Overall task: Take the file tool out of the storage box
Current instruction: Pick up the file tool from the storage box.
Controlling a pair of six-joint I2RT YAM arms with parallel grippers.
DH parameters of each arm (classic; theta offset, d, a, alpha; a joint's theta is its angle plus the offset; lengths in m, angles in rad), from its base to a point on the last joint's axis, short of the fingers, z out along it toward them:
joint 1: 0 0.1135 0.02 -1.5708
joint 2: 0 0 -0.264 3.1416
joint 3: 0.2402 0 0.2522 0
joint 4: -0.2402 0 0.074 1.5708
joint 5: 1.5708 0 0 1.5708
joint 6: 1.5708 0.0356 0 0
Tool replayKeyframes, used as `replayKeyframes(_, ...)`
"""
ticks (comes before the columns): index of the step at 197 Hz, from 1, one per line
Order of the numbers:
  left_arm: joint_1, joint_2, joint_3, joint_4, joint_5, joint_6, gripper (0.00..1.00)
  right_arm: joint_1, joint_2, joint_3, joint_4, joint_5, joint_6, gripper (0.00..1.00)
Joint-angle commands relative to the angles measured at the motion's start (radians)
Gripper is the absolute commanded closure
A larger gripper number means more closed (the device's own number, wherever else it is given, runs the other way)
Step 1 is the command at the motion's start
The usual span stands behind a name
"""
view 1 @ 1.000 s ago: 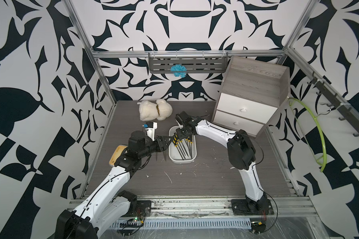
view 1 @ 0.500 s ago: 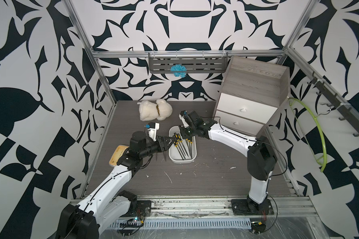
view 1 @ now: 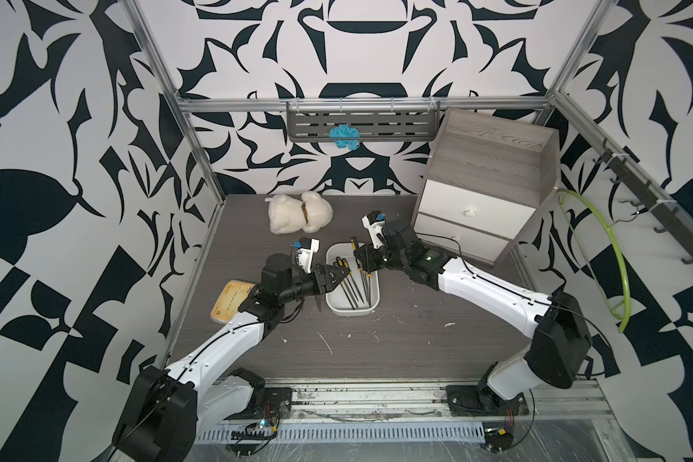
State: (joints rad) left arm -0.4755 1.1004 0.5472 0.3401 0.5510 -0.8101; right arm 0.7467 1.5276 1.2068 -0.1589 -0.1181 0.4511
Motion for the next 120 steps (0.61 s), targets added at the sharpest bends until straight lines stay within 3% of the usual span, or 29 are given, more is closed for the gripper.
replayKeyframes(1, -0.02, 0.022, 0.009, 0.028, 0.008, 0.01, 0.43, -0.003, -0.051, -0.045, 0.126, -0.029, 0.053, 1.0)
replayKeyframes(120, -0.109, 0.124, 0.039, 0.073, 0.01, 0.033, 0.45, -0.006, -0.086, -0.134, 0.327, -0.086, 0.17, 1.0)
